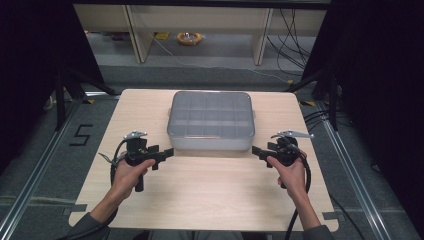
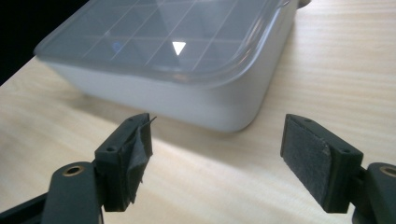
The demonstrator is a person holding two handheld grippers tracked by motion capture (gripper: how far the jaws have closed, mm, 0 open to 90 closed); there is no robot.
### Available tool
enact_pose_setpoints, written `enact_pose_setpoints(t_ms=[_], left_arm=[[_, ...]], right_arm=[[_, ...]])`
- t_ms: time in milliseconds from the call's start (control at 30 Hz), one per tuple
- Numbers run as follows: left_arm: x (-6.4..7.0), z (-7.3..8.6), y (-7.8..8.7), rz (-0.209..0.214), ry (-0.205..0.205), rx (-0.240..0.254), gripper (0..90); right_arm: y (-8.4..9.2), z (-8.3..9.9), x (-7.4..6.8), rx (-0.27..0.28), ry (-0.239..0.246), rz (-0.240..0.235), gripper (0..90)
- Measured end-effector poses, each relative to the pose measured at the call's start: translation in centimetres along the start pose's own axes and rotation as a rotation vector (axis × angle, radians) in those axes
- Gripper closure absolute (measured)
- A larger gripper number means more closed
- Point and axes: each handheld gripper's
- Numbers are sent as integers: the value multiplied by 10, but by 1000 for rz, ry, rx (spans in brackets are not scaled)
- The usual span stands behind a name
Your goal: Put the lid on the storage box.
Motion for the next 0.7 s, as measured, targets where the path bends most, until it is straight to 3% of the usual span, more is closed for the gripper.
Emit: enact_pose_setpoints(t_ms=[200, 233, 300, 333, 500, 633, 667, 700], left_arm=[[1, 21, 6, 6, -38, -13, 280], [1, 30, 7, 9, -52, -31, 275], [1, 34, 8, 9, -60, -38, 274], [0, 43, 9, 12, -70, -51, 272], [-3, 63, 12, -8, -117, -61, 262], [-4, 71, 15, -17, -155, -67, 256], [-3, 74, 16, -22, -163, -73, 251], [-3, 76, 16, -18, -163, -76, 251]], right_arm=[[4, 14, -16, 3, 26, -33, 252], [5, 20, -23, 6, 54, -43, 251], [5, 23, -27, 0, 51, -52, 250], [4, 30, -32, -4, 74, -51, 250], [5, 47, -44, -35, 90, -76, 249], [6, 57, -53, -59, 59, -93, 238], [6, 62, -53, -67, 93, -99, 234], [8, 64, -55, -67, 91, -104, 233]])
Point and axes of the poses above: each handheld gripper's, and its own axes: y roughly backward along the jaws, z roughly out of its underside, x roughly to its right, and after that the axes turned 12 degrees about y, right-handed
